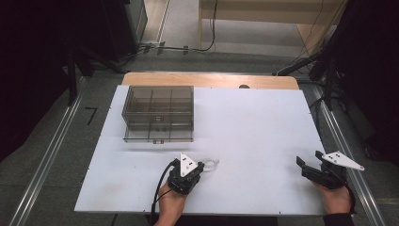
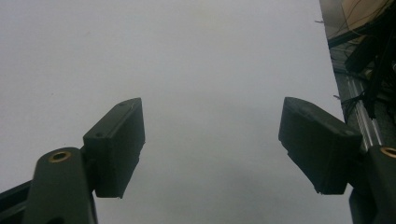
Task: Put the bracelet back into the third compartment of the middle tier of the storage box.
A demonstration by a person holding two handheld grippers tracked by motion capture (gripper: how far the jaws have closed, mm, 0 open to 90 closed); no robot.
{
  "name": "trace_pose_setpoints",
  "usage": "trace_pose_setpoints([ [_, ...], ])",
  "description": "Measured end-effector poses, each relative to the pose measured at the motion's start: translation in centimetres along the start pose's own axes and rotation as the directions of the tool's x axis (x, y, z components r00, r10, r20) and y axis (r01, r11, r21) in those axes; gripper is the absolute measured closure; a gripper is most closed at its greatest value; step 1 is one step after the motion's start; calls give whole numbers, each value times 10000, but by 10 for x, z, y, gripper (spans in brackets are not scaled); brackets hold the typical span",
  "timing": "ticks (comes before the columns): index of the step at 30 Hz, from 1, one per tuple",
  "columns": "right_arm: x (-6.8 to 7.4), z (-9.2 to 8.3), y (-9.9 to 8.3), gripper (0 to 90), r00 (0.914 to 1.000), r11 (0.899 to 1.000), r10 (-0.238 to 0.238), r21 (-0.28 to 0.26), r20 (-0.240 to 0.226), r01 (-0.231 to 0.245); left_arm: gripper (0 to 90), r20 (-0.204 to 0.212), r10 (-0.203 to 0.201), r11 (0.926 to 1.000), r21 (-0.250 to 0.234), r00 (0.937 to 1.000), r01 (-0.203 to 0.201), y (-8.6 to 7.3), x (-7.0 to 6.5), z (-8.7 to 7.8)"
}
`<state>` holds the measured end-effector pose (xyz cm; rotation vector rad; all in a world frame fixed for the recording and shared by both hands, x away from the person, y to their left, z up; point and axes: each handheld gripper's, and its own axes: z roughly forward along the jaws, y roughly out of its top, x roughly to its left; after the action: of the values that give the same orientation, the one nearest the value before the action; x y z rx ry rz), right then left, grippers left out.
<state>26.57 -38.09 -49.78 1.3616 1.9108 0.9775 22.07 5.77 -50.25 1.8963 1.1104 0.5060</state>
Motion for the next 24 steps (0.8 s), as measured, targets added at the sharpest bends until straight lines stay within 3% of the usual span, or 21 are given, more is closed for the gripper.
trace_pose_setpoints([
  [24,0,1,0,209,10000,10000,-58,25,-13,58,861,-137,-495,9946,-923,9987,480,11,15,-19],
])
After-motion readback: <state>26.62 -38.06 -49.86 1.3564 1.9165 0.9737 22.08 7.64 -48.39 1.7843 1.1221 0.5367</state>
